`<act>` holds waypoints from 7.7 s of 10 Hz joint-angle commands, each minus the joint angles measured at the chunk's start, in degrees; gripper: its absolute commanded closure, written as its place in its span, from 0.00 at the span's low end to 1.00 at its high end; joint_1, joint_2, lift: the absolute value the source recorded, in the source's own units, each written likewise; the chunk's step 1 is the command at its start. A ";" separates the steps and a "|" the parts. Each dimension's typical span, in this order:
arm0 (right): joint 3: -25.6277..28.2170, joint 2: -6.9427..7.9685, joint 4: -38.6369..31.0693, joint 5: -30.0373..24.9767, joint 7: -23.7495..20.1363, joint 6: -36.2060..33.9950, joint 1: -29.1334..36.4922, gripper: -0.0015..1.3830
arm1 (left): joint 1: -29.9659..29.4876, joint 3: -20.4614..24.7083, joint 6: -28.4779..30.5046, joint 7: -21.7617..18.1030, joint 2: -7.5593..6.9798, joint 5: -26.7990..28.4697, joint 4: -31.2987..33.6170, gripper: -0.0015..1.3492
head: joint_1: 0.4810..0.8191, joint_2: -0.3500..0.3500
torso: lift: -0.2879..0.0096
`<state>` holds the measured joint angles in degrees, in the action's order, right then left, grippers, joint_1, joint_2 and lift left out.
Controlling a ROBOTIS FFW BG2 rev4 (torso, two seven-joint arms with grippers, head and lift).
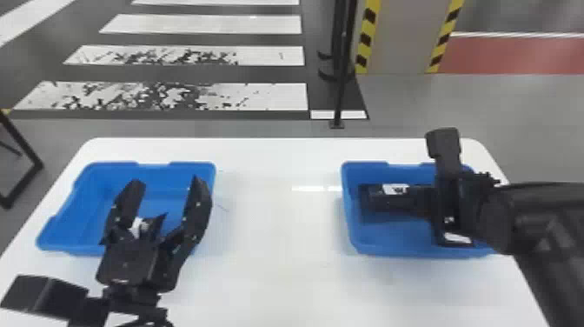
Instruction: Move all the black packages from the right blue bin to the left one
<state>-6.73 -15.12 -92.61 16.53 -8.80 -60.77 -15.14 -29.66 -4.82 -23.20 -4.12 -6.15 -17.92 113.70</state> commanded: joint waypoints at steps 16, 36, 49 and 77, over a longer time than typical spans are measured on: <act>6.05 0.53 9.15 10.55 -4.65 19.15 5.72 0.83 | -0.57 1.16 1.12 -0.45 0.44 -0.13 -0.28 0.10 | 0.63 0.49 | 0.50; -16.46 -1.14 -4.64 45.74 -14.84 23.79 4.45 0.83 | 3.79 -8.90 3.37 -0.09 -2.20 -1.84 -1.27 0.11 | 0.63 0.80 | 0.50; -19.78 -1.67 -2.10 48.60 -15.99 27.30 4.87 0.06 | 2.52 -2.27 6.74 0.34 -0.70 4.90 0.98 0.90 | 0.63 0.91 | 0.50; 10.73 0.17 -9.56 0.84 9.59 -12.50 2.62 0.11 | -0.01 -2.95 -1.83 1.14 -0.70 -3.67 -0.42 0.30 | 0.63 0.32 | 0.50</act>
<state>4.15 -14.90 -103.08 17.47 0.74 -73.37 -12.05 -29.67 -7.75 -25.07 -2.99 -6.85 -21.64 113.27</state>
